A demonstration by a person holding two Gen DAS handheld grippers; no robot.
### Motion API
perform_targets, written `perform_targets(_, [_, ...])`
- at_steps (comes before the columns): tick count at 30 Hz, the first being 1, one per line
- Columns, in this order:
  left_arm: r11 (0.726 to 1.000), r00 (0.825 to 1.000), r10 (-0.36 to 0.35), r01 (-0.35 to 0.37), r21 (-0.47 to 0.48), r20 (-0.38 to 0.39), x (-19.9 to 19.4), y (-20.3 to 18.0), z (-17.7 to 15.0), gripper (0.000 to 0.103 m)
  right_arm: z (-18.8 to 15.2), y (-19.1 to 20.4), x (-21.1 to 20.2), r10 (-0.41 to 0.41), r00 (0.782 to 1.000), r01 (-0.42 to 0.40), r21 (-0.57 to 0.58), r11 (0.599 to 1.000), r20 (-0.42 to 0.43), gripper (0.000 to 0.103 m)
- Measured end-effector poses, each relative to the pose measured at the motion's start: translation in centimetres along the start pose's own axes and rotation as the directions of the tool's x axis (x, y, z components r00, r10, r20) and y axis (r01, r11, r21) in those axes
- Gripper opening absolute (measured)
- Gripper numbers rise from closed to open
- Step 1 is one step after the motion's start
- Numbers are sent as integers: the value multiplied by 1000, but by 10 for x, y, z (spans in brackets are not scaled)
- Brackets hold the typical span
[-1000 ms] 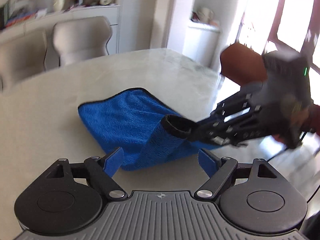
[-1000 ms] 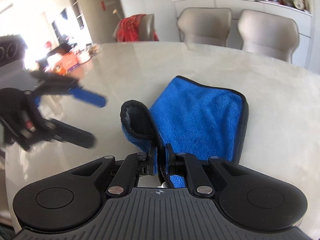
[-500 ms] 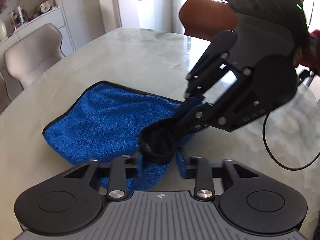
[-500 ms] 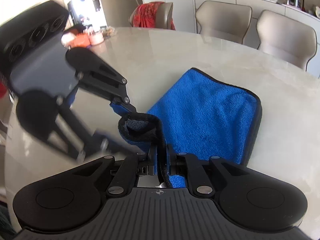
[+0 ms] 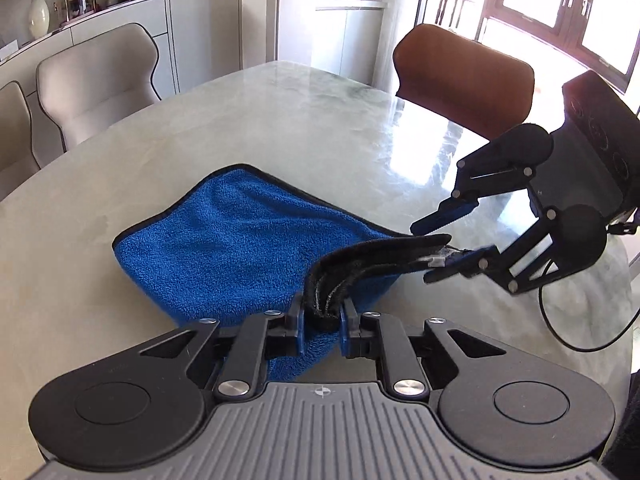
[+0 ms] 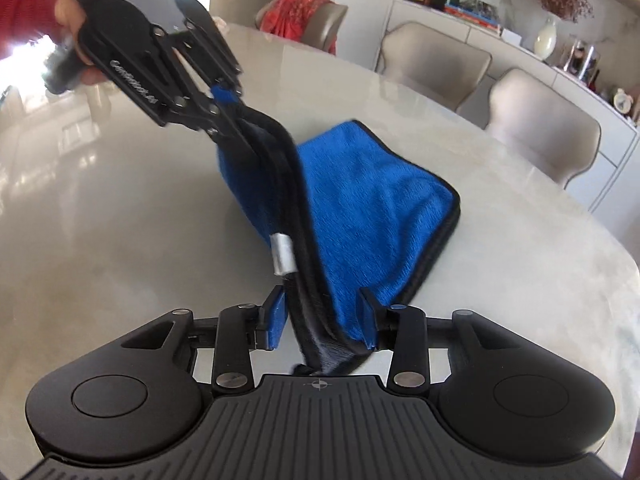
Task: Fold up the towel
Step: 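Lift and fold the towel end over with both grippers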
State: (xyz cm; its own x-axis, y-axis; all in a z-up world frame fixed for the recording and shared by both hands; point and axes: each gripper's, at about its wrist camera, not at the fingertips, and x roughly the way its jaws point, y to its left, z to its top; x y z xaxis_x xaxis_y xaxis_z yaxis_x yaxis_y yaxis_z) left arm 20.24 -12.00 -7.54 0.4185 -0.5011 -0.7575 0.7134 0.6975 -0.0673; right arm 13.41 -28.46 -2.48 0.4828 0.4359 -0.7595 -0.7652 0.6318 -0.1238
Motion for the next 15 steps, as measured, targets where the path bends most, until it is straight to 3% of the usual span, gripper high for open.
perform_targets(5, [999,1000,7,-6,-44,28,-7,7,3,15,18,-28,3,-1,1000,0,64,998,19,10])
perform_targets(8, [997,997,53,-49,-67,52,-11,15,12,15,35,-47,9,-5,999,2,73,997,38,10])
perform_targets(15, [962,971,224,-207,-178,83,-2,60,35,16,84,-99,56,-36,998,34,44,998,51,10])
